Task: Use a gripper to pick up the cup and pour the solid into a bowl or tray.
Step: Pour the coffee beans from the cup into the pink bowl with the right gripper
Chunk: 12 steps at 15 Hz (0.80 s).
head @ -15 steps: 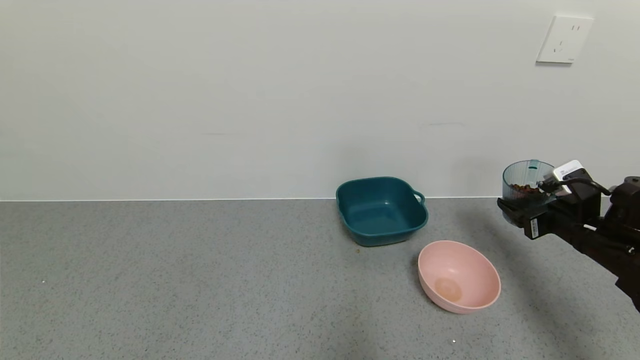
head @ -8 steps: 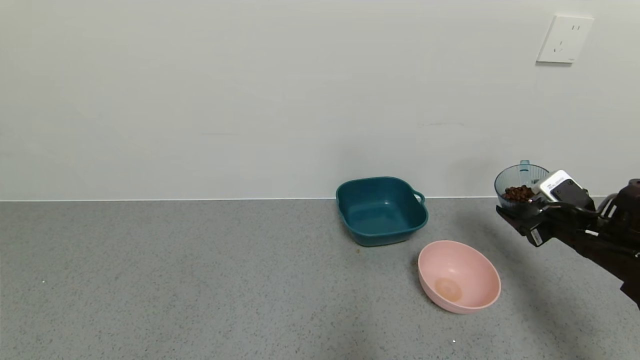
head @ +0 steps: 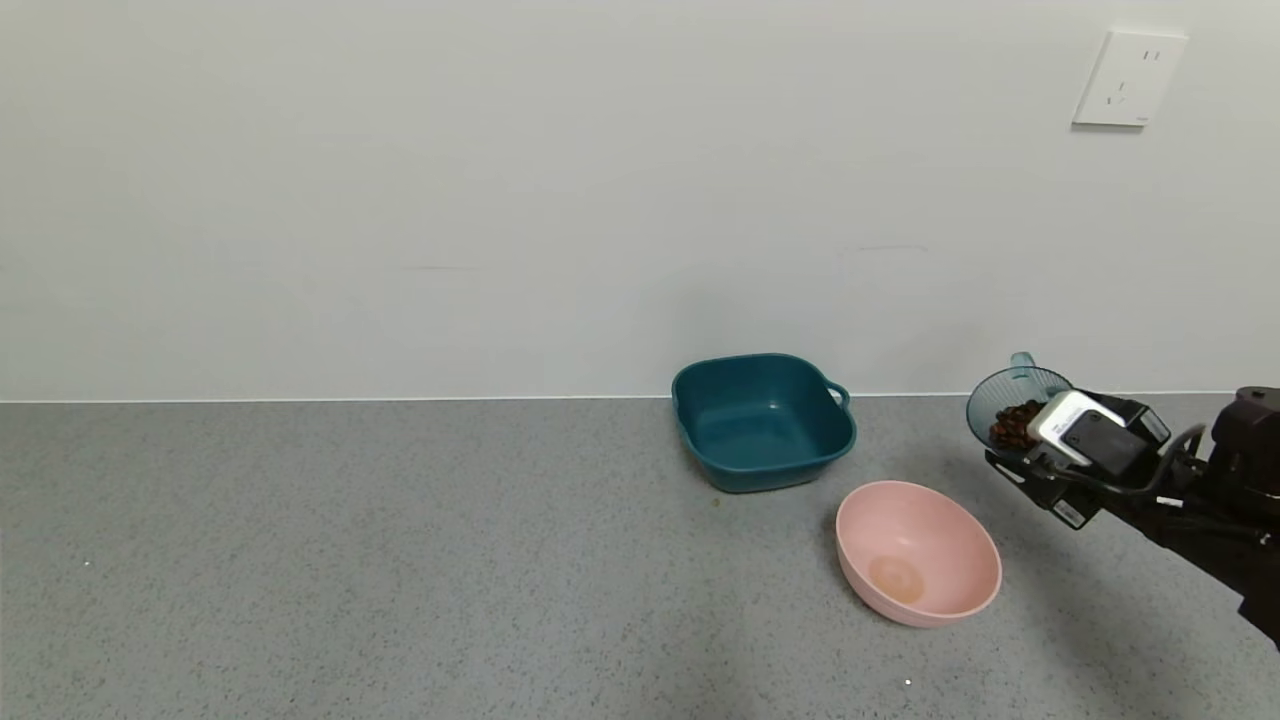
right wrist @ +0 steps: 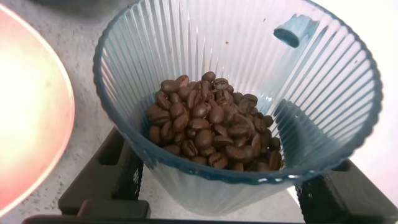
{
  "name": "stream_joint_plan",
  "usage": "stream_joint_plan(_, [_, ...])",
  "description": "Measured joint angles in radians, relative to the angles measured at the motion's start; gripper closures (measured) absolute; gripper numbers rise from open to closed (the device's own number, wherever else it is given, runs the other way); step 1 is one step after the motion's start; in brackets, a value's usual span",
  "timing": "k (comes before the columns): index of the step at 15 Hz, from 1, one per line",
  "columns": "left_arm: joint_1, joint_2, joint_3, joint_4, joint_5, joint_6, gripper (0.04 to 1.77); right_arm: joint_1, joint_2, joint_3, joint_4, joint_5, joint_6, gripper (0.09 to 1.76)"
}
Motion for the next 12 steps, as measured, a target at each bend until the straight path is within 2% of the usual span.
stream_joint_plan(7, [0.000, 0.000, 0.000, 0.000, 0.000, 0.000, 0.06, 0.067, 0.001, 0.056, -0.001, -0.081, -0.176, 0.49])
stream_joint_plan(12, [0.000, 0.000, 0.000, 0.000, 0.000, 0.000, 0.06, 0.081, -0.003, 0.098, -0.002, -0.097, -0.339, 0.49])
